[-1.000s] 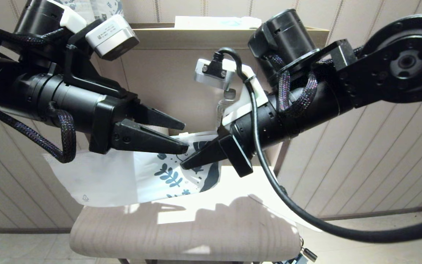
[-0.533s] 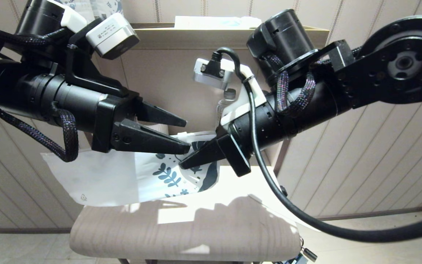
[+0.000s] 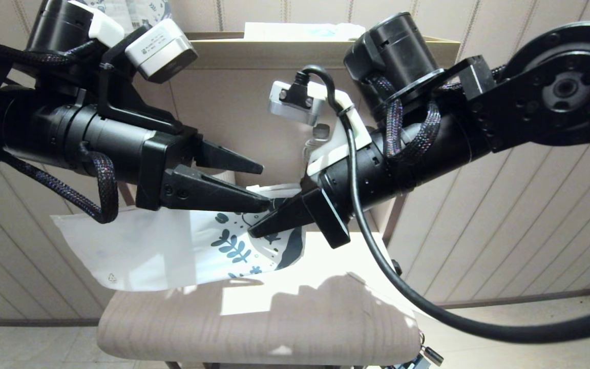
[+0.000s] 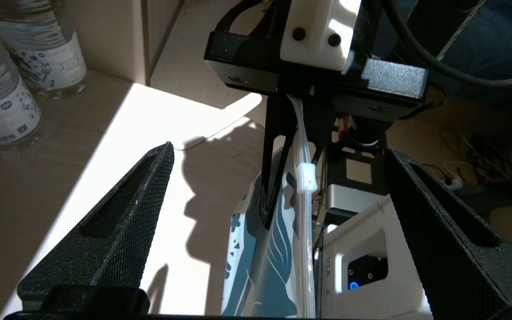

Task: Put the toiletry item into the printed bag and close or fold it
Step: Open the storage bag

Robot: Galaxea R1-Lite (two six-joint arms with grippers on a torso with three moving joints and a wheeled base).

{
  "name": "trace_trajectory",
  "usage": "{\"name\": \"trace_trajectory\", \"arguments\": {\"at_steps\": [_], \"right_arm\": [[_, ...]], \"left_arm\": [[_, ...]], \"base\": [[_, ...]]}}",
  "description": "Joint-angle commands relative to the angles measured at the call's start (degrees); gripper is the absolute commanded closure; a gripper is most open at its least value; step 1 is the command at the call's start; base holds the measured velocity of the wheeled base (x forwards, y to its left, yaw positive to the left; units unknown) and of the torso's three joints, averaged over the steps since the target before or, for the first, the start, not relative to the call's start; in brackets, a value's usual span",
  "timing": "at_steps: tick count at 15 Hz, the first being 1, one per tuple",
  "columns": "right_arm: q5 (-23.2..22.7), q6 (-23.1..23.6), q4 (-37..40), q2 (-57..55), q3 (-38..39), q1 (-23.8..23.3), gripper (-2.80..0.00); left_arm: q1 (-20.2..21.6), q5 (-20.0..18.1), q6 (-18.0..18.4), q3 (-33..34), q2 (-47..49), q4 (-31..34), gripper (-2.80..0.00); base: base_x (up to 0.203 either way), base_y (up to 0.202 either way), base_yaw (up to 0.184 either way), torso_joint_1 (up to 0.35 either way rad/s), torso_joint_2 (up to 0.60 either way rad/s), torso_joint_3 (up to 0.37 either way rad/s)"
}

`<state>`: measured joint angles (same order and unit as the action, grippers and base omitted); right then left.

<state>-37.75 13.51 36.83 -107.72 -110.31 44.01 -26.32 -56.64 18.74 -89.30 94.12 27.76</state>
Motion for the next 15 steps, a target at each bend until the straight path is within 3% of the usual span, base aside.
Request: {"name": "trace_trajectory", "arguments": {"at_steps": [1, 7, 8, 9, 13, 15], "right_arm": [[-0.23, 0.03, 0.17, 0.06, -0.08, 0.03, 0.0], [-0.57, 0.01, 0.17, 0.06, -0.08, 0.03, 0.0], [-0.57, -0.06, 0.17, 0.14, -0.08, 0.03, 0.0], [-0.57, 0.01, 0.17, 0.14, -0.08, 0.03, 0.0], [-0.57, -0.06, 0.17, 0.14, -0.08, -0.04, 0.0], [-0.57, -0.06, 0.17, 0.05, -0.08, -0.06, 0.0]], "left_arm": [[-0.05, -0.32, -0.37, 0.09, 0.1, -0.42, -2.8], [-0.14, -0.32, -0.43, 2.11, -0.43, -2.6, -2.8], [-0.14, -0.32, -0.38, 2.43, -0.61, -2.59, -0.85], [-0.14, -0.32, -0.37, 2.8, -0.78, -2.7, 0.0], [-0.14, -0.51, -0.65, 2.81, -0.7, -3.32, 0.0], [-0.08, -3.06, -0.72, 2.59, -0.47, -3.32, 0.0]], "base": [[0.0, 0.0, 0.0, 0.0, 0.0, 0.0], [0.0, 0.0, 0.0, 0.0, 0.0, 0.0], [0.0, 0.0, 0.0, 0.0, 0.0, 0.0], [0.0, 0.0, 0.0, 0.0, 0.0, 0.0], [0.0, 0.0, 0.0, 0.0, 0.0, 0.0], [0.0, 0.0, 0.0, 0.0, 0.0, 0.0]]}}
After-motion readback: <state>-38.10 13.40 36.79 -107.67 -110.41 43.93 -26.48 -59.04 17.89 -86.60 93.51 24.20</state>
